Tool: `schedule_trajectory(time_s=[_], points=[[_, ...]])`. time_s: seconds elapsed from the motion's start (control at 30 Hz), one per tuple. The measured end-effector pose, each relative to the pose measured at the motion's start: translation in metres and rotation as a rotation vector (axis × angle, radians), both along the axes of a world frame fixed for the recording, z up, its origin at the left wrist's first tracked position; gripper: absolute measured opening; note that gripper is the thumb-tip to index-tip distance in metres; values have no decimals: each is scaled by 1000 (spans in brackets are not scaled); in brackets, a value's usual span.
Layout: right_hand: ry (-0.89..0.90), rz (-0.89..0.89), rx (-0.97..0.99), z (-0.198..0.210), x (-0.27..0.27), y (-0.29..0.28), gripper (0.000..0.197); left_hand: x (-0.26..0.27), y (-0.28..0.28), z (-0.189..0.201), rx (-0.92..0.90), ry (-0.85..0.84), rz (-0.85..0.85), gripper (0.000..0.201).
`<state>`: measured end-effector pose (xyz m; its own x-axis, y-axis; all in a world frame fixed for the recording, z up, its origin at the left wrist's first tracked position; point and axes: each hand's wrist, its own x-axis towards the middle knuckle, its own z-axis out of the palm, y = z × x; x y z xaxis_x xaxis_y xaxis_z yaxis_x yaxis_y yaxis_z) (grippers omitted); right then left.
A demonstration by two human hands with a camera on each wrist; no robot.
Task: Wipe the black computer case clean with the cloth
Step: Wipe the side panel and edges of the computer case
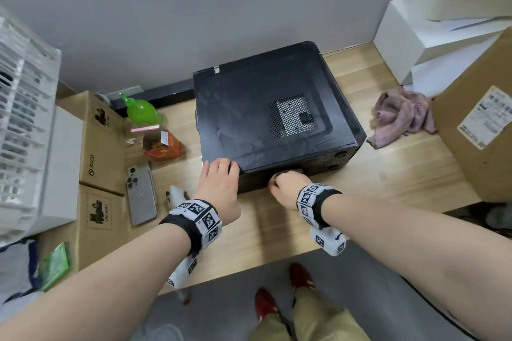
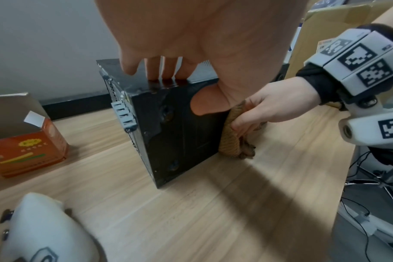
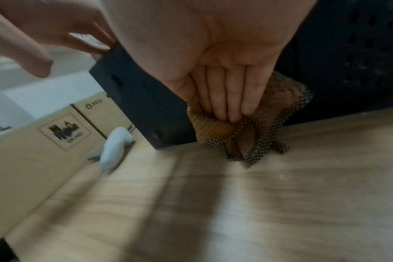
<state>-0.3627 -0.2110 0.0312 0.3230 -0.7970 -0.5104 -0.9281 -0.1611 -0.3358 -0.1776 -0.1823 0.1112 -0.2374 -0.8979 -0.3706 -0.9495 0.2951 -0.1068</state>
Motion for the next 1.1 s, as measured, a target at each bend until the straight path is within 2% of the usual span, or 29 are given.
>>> schedule_trajectory(time_s=[0.17,0.37,0.63,0.77,0.93,1.1], points=[[-14,-35,-115,35,-40,-1,31,-5,-2,5,5,-62,-28,66],[90,-183,-181,57,-113,-3,23,-11,-4,12,-16,-105,-60,52],[157,-160,-177,20,-87,-5,29,-9,0,8,16,-100,-28,67],[90,-155,-159,12,-68,-1,29,-11,1,3,-19,-146,-45,68],[58,-196,-153,17,-96,-1,15,-17,0,1,-60,-199,-87,62],[145,-176,-165,21,-128,-8,31,-17,1,1,-52,-217,-82,63]])
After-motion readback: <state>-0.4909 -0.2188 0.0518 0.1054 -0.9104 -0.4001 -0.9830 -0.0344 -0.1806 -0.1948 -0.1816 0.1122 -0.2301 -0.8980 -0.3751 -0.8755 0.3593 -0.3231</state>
